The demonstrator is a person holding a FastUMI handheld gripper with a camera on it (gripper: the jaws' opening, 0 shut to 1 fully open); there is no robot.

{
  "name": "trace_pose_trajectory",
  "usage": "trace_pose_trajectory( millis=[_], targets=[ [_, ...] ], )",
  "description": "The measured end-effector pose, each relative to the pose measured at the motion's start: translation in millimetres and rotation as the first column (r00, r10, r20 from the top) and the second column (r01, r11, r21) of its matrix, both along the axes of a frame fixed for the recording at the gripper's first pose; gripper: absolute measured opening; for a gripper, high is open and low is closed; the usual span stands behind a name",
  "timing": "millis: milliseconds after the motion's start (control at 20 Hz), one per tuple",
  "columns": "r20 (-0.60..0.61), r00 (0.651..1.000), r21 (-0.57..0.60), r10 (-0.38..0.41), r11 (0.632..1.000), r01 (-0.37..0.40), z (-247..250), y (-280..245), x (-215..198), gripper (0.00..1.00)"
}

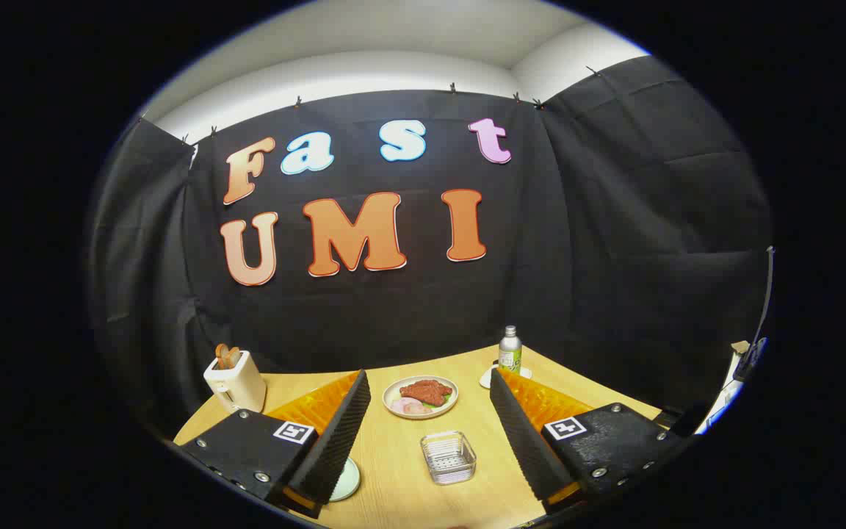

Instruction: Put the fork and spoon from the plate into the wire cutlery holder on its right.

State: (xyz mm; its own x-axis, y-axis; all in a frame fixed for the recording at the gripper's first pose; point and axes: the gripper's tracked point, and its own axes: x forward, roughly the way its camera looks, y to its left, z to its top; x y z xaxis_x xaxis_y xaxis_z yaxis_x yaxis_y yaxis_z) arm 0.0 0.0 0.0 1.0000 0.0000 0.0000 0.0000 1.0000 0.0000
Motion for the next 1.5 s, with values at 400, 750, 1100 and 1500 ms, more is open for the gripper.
trace_pose_trajectory(
  millis=[400, 750, 1100, 1500],
  targets=[
    [-0.046, 0.998, -0.002, 0.039, 0.999, -0.039, -8.4, 27.8, -1.1, 0.98],
    [-0.133, 0.99, -0.019, 0.054, 0.998, -0.057, -47.3, 63.5, -2.1, 0.98],
    [-0.286, 0.952, -0.066, 0.111, 0.989, -0.135, -130.7, 129.8, 1.9, 0.98],
    [-0.486, 0.869, -0.156, 0.09, 0.97, -0.188, -231.6, 158.1, 10.6, 0.99]
  ],
)
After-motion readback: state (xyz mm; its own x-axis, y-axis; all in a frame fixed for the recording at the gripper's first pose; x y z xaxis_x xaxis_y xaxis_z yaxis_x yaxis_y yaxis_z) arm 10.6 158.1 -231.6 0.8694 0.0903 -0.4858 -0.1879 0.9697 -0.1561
